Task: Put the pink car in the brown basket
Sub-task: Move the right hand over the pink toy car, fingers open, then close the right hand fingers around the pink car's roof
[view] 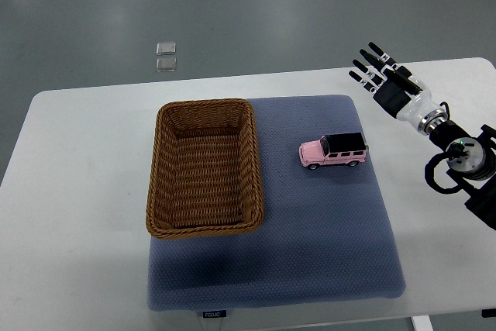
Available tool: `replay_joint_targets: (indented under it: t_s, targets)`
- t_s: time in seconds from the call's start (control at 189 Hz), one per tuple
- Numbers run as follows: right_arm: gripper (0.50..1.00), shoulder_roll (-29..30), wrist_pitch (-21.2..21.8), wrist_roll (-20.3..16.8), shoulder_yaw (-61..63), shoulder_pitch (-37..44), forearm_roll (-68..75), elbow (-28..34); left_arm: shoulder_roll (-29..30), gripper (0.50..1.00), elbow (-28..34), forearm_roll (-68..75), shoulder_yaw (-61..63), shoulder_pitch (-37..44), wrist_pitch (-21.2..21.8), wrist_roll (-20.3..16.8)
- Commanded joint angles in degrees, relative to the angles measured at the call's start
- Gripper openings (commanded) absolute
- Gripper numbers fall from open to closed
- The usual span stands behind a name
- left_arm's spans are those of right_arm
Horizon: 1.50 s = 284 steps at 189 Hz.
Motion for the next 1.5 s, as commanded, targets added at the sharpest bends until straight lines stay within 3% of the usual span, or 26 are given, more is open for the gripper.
replay_joint_targets:
  t_s: [0.0,0.296,0.571,0.751,0.899,1.021,1.27,1.497]
  targets:
    - [0.932,-0.1,0.1,0.0,0.0,0.0,0.0,0.0,0.0,1.0,0.0,0.0,0.0,0.0,0.0,0.0]
    - [0.932,-1.1,0.7,-0.1,-1.5,2.0,-3.3,0.5,0.0,1.0,-0.3,-0.1,-0.3,-0.1,0.1,0.0]
    - [0.928,-8.4,2.5,-1.4,-11.9,11.6,-40.7,1.8,0.0,1.0,-0.7,0.0,-0.3,-0.2,0.0,0.2]
    - [0.928,-15.3,4.7,-3.0,-23.9,19.6,-57.8,11.3,0.0,1.0,-0.8,0.0,-0.2,-0.2,-0.4,0.3]
    - [0.928,-18.9,4.4,-3.6,-35.6,26.4,-59.8,18.3,0.0,1.0,-0.8,0.0,-0.2,-0.2,-0.5,0.3]
    - [0.928,-19.8,2.5,-5.6,-38.3,27.3,-60.0,22.2,0.0,1.0,-0.9,0.0,-0.2,-0.2,-0.6,0.3]
    - [0.928,-18.9,-2.5,-5.7,-40.8,26.8,-60.1,24.4,0.0,1.0,-0.9,0.0,-0.1,-0.2,-0.6,0.4]
    - [0.928,-15.6,-4.5,-5.4,-41.2,24.0,-61.5,23.7,0.0,1.0,-0.9,0.0,-0.2,-0.2,-0.6,0.4]
